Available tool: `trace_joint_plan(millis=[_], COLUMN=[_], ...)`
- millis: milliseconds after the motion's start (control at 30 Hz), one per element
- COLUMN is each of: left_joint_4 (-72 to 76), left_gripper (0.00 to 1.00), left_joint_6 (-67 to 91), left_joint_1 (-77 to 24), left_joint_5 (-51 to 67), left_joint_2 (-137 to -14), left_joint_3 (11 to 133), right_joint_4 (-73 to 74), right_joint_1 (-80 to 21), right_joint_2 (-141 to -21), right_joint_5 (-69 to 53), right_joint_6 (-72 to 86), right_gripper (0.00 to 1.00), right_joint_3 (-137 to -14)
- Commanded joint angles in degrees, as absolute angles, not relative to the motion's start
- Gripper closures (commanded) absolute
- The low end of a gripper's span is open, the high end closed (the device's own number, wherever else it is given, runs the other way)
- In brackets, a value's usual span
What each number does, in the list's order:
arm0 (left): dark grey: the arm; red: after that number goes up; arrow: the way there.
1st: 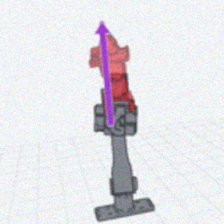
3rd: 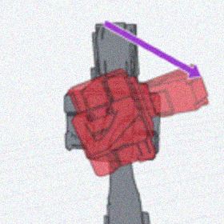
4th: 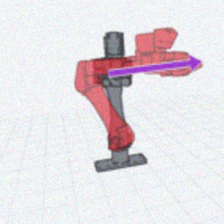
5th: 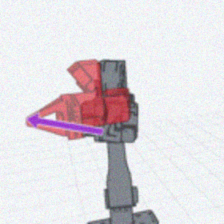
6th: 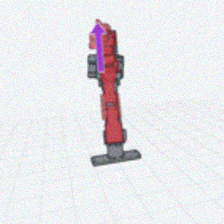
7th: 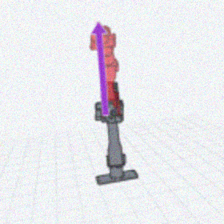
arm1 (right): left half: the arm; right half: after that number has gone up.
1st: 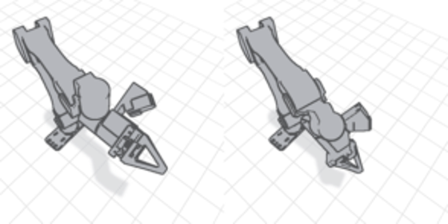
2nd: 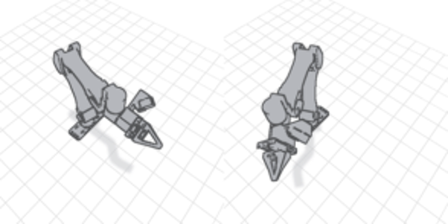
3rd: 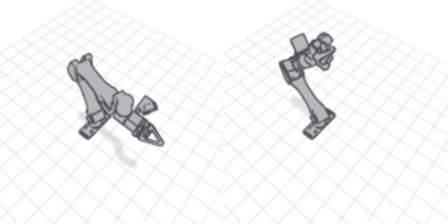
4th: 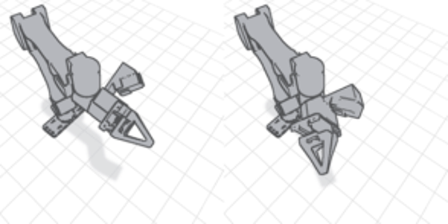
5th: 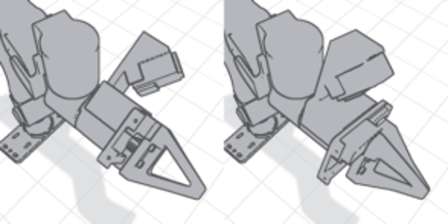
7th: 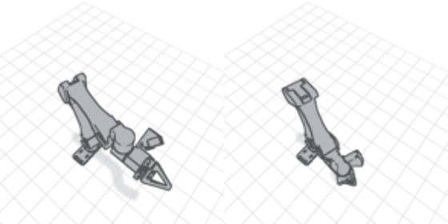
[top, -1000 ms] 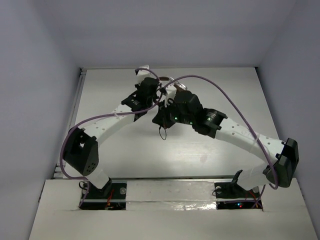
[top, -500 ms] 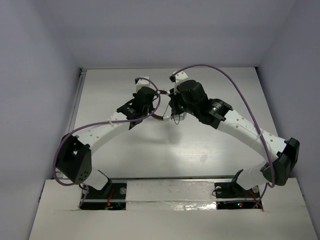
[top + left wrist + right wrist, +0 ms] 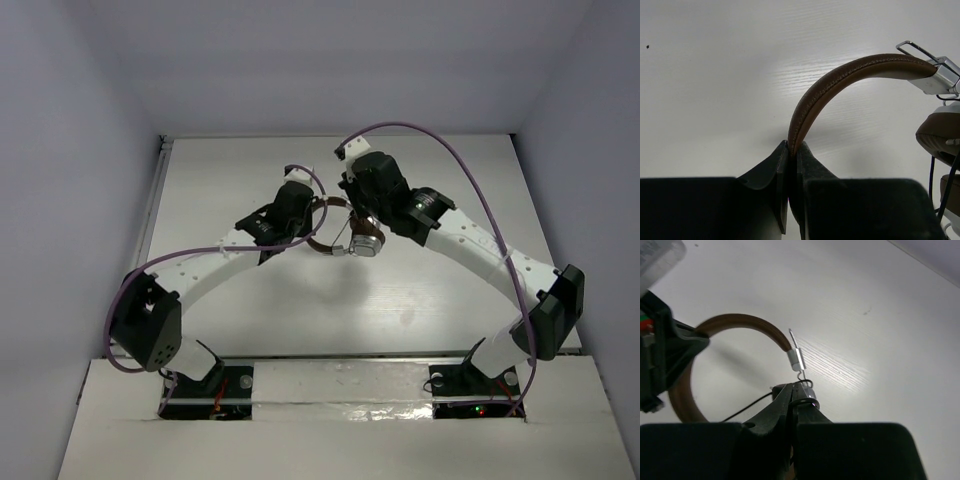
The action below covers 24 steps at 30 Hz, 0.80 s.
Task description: Wrap the headphones
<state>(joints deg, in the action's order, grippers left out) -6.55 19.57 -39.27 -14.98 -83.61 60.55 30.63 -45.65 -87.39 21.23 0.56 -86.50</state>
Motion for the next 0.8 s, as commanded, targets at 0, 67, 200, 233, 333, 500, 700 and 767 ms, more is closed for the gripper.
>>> trace_joint_plan(millis=[0,67,200,233,333,500,700,767], left_joint_4=[-10.96,-14.22,-20.99,-21.09,-19.34,-18.81,-18.02,-17.84], left_gripper=[1.00,1.00,1.00,1.00,1.00,1.00,1.00,1.00], left_joint_6=[15.21,12.50,8.45,8.00,6.77,6.68,7.56,8.17], left_joint_1=[-39.46,-39.46,-39.46,-39.46,-39.46,-39.46,-39.46,-39.46], left_joint_5=[-13.71,-16.51,-16.87,-16.09,-10.31,-8.62,-8.00,-7.47], left_joint_2=[-80.68,-81.82,-85.07,-84.99,-83.59,-84.37,-85.17,-85.25], left_joint_3=[64.24,67.48,71.27,71.45,70.58,71.28,71.10,70.93], right_joint_4=[29.00,29.27,23.57,22.42,20.92,17.68,16.35,12.16], right_joint_1=[-43.51,-42.98,-42.46,-42.45,-41.93,-41.92,-33.94,-29.11], right_joint_2=[-86.40,-86.40,-85.34,-85.25,-87.09,-88.25,-87.10,-85.17], right_joint_5=[26.54,27.68,33.90,34.27,36.29,31.85,17.37,10.75], right_joint_6=[-5.09,-5.10,-4.40,-4.13,-2.12,5.35,15.97,23.09], right_gripper=[1.00,1.00,1.00,1.00,1.00,0.92,0.84,0.79], right_joint_3=[-87.10,-87.71,-87.20,-86.75,-86.22,-84.91,-86.57,-83.78])
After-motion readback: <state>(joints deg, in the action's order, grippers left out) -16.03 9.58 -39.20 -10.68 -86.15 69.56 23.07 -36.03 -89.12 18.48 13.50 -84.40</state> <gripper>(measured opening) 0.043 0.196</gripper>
